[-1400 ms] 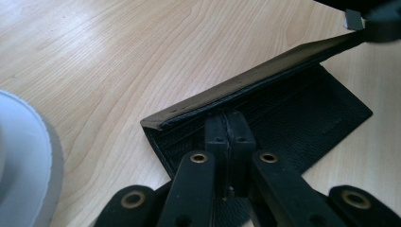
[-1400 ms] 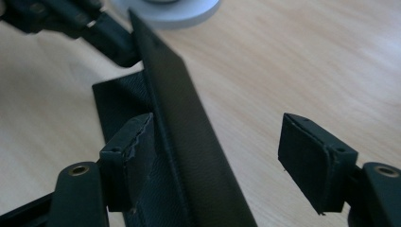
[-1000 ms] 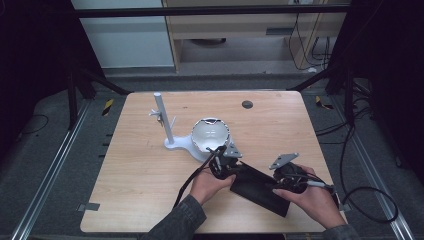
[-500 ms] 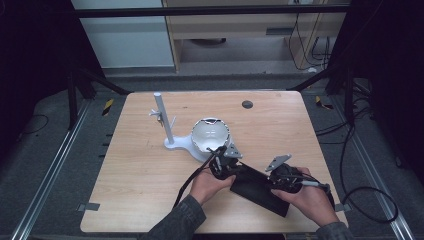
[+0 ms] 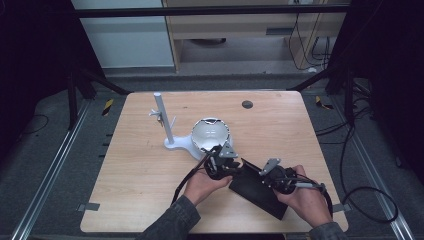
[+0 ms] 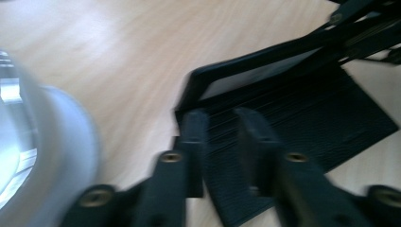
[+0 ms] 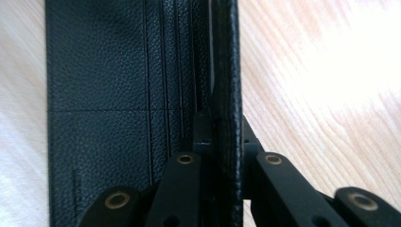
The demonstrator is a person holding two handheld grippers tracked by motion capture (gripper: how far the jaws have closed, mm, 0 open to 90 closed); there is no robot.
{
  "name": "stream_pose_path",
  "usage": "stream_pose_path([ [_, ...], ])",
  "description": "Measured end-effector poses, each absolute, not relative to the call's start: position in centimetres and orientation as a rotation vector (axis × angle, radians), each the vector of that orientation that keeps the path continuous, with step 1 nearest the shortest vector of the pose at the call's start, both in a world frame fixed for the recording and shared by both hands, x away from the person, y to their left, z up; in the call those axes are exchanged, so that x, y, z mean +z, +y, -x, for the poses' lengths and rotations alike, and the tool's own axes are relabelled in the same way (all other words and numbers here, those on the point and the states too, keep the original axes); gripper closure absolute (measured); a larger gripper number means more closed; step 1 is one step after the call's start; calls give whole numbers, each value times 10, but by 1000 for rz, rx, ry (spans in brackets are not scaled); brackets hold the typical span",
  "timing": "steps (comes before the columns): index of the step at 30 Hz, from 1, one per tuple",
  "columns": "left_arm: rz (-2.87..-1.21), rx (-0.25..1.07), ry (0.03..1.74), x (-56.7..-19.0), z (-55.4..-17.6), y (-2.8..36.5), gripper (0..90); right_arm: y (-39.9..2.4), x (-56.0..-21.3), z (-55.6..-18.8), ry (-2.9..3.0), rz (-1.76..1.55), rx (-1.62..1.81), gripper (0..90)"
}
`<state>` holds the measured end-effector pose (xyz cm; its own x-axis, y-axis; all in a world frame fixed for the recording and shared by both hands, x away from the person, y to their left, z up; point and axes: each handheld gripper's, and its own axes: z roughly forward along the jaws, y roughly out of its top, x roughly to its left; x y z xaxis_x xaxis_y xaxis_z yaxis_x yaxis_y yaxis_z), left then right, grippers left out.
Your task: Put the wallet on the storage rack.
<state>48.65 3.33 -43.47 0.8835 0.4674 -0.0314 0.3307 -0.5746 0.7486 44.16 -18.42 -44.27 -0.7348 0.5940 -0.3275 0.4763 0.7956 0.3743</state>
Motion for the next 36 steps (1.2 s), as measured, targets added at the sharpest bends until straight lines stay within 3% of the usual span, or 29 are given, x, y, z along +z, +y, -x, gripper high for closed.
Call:
stream_pose_path([
  [7,-2191,229,507,-414,-483,62,253,-205,-415,-430,2483,-786,579,847],
  [10,-2170,250,451,-405,-481,68,164,-214,-398,-428,2436,-787,683,847],
  [18,-2145,258,450,-387,-486,75,123,-220,-369,-426,2331,-736,864,847],
  [29,-2130,257,421,-381,-501,73,122,-222,-375,-428,2274,-702,1035,847],
  [36,-2161,180,405,-384,-514,62,162,-220,-375,-428,2264,-679,1084,847],
])
